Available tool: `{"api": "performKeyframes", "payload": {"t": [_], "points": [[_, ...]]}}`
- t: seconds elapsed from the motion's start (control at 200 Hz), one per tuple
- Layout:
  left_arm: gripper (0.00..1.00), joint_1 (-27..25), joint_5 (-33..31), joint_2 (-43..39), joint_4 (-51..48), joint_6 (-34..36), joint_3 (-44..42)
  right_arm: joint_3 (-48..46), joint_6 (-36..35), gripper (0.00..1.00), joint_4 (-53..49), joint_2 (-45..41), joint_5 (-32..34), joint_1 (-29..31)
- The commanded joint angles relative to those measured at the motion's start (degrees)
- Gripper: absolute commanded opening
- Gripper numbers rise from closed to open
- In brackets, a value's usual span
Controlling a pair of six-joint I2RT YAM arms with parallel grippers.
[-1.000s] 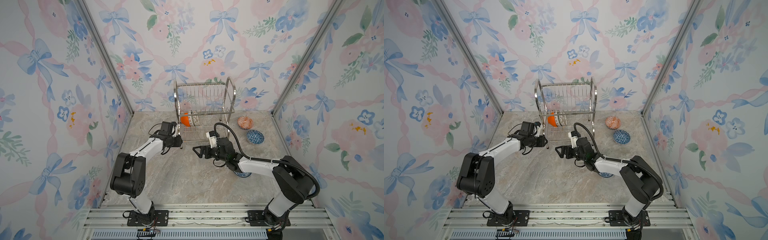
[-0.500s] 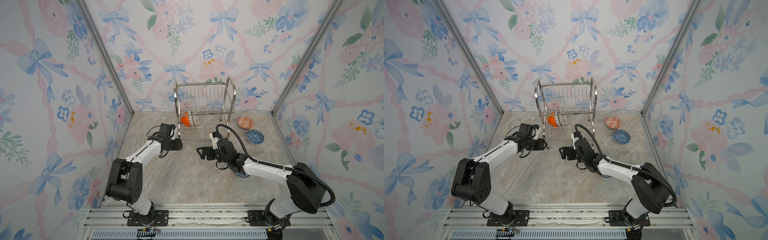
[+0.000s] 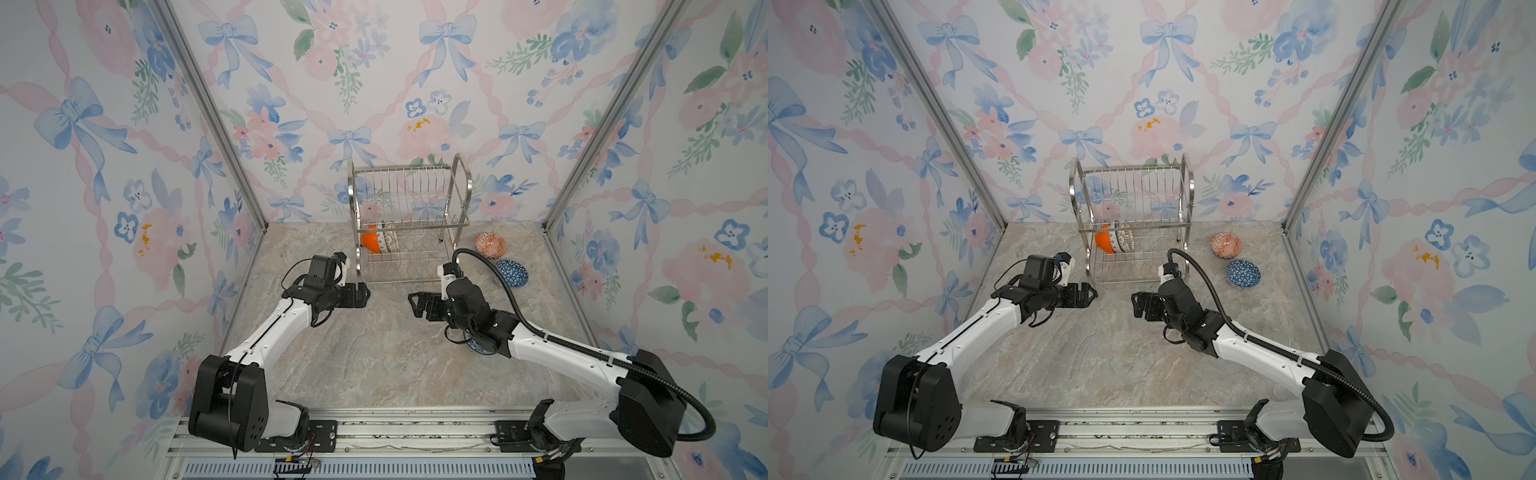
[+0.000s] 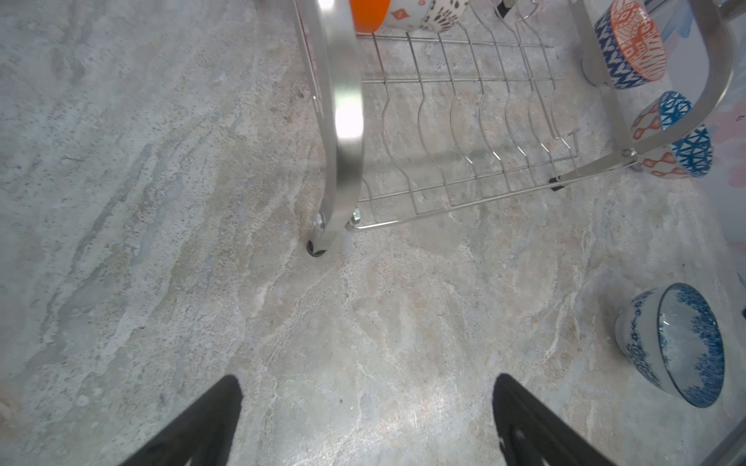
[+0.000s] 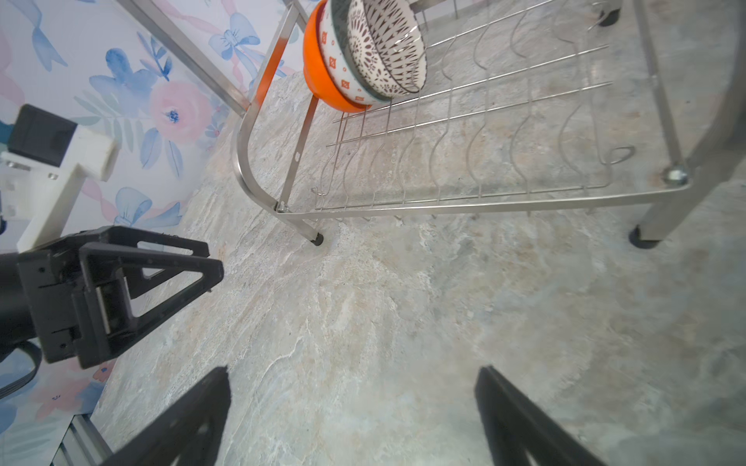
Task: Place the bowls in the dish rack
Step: 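Lower the right gripper onto the blue-and-white bowl rim while the left draws back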
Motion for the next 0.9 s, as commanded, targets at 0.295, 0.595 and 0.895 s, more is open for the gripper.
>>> {"api": "performKeyframes", "payload": {"t": [0.295, 0.595, 0.895], "points": [[0.98, -9.15, -7.73, -7.13, -0.89, -0.81, -0.27, 8.21, 2.31, 0.97, -36.32, 0.31, 17.04, -2.1], [0.98, -20.09, -15.42, -12.76, -1.21, -4.77, -1.32, 5.21, 7.58, 0.97, -49.01, -11.14, 17.24, -6.82], [0.98, -25.64, -20.13, -12.92, -0.89, -4.26, -1.63, -4.63, 5.07, 0.97, -47.67, -21.66, 6.91, -20.87]]}}
